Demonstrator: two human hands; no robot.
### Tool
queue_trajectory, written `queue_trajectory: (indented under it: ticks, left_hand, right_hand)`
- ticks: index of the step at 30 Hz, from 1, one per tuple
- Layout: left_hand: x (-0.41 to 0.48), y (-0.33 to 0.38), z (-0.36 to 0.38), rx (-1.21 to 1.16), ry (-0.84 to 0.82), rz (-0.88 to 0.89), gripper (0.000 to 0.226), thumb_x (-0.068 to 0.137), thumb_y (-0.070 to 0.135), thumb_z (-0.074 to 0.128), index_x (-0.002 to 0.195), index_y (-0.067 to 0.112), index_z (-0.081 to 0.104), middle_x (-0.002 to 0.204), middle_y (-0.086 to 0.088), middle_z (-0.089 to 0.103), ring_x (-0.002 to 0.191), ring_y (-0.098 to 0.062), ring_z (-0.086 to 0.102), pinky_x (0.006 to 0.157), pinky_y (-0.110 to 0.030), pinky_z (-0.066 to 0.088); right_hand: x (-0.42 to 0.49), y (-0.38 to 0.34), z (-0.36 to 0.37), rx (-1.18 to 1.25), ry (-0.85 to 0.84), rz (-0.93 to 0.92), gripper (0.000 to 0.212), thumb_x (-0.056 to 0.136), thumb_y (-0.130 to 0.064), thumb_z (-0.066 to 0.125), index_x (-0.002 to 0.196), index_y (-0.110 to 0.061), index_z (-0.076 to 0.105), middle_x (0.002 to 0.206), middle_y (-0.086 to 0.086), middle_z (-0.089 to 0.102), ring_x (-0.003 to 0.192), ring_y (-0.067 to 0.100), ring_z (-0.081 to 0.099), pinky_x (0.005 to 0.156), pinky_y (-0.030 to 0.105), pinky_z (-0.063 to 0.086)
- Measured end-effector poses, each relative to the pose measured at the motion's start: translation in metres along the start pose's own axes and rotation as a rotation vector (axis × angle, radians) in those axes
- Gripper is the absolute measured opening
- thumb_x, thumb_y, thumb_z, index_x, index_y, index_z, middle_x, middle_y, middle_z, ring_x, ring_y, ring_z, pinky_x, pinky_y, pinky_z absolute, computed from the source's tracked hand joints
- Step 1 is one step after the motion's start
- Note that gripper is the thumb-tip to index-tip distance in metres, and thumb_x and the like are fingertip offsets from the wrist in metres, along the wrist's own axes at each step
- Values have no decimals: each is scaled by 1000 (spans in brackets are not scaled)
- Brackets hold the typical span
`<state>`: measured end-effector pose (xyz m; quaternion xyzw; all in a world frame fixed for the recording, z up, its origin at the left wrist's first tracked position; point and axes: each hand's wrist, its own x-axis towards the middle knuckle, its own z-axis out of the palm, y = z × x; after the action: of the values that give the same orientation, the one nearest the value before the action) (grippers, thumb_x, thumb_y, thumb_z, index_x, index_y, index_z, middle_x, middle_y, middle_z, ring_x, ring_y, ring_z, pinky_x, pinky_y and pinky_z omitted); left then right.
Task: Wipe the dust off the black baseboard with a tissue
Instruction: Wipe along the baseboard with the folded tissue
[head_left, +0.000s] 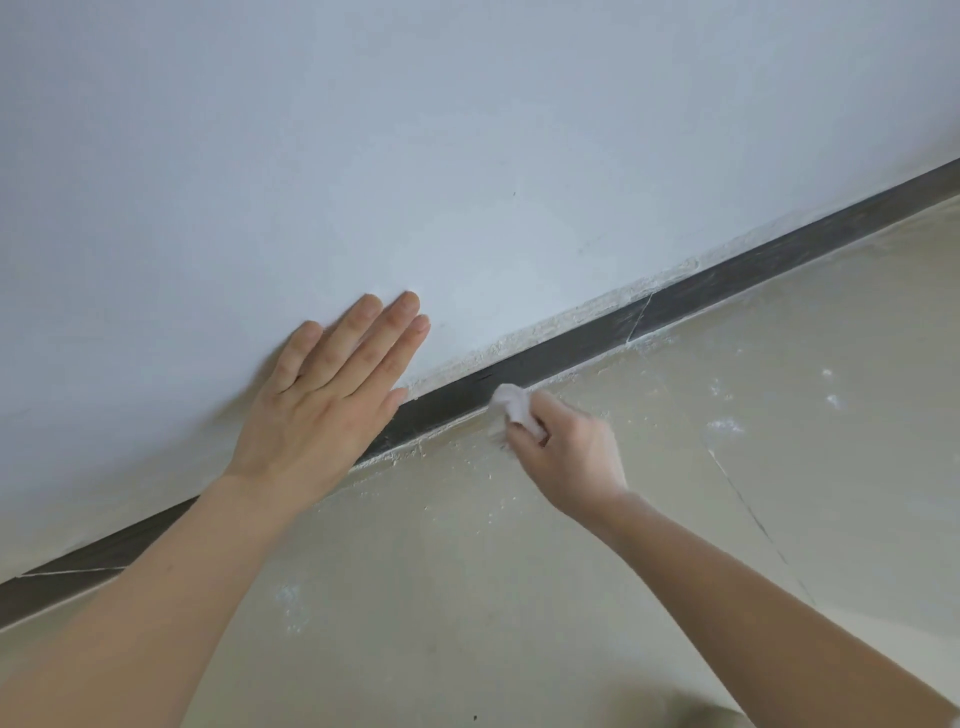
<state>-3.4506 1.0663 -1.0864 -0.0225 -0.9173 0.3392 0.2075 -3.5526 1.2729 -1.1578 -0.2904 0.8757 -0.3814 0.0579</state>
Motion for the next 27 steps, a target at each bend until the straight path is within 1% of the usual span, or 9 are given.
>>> queue_trajectory:
  ticks: [2, 7, 11, 14, 16, 19, 21, 24, 27]
  left_hand:
    - [5, 6, 0, 26, 4, -26, 60, 101, 46, 36, 154, 20, 21, 161, 4, 11, 148, -17, -5, 118, -36, -4]
    - [2, 11, 1, 61, -17, -67, 60, 101, 48, 33, 154, 21, 21, 161, 3, 7, 148, -18, -7, 118, -37, -6]
    - [4, 12, 1, 47, -2, -79, 60, 101, 46, 33, 154, 20, 21, 161, 2, 8, 148, -18, -8, 117, -37, -7]
    - [4, 14, -1, 22, -7, -90, 59, 102, 44, 33, 154, 20, 20, 161, 2, 6, 148, -18, -9, 117, -38, -8]
    - [5, 15, -1, 7, -21, -100, 59, 102, 43, 32, 154, 19, 20, 162, 2, 4, 148, -18, -9, 117, -38, -8]
    - [8, 24, -3, -46, -34, -123, 60, 101, 40, 32, 154, 15, 18, 161, -1, 5, 148, -19, -8, 118, -40, -5]
    - [16, 35, -5, -88, -47, -123, 63, 101, 40, 32, 154, 12, 15, 161, -3, 4, 148, -19, -6, 118, -41, -3]
    - [39, 54, -8, -152, -33, -101, 66, 100, 40, 32, 154, 9, 11, 162, -4, 4, 148, -20, 0, 118, -42, -1]
    - [63, 70, -12, -223, -12, -80, 67, 100, 38, 32, 154, 6, 9, 161, -5, 5, 148, -20, 7, 118, -43, 1]
  right_hand:
    - [4, -14, 9, -25, -29, -128, 31, 84, -34, 46, 66, -20, 23, 50, -5, 18, 45, 25, 23, 38, 23, 13]
    - [32, -6, -11, -88, -64, -129, 41, 86, -21, 56, 63, -24, 22, 54, -7, 27, 48, 22, 28, 46, 25, 21]
    - [47, 17, -45, -158, -57, -48, 50, 87, -20, 57, 59, -29, 18, 53, -11, 30, 44, 8, 30, 45, 25, 21]
    - [51, 37, -57, -184, 11, 56, 43, 87, -21, 54, 60, -26, 21, 54, -7, 37, 50, 19, 38, 51, 30, 25]
    - [54, 56, -64, -132, 108, 216, 37, 88, -20, 50, 60, -25, 26, 56, -5, 41, 58, 26, 42, 55, 30, 28]
    - [52, 77, -79, -117, 257, 359, 35, 87, -21, 50, 61, -19, 26, 53, -2, 34, 58, 27, 38, 54, 33, 28]
    - [45, 75, -77, -124, 201, 330, 36, 86, -22, 52, 61, -19, 26, 51, -2, 32, 53, 25, 34, 51, 33, 27]
    - [39, 54, -64, -187, 31, 160, 43, 87, -23, 55, 60, -22, 21, 50, -3, 29, 45, 14, 28, 45, 29, 22]
    - [51, 46, -63, -234, 14, 113, 45, 89, -21, 54, 60, -25, 20, 53, -4, 30, 46, 11, 29, 45, 26, 21]
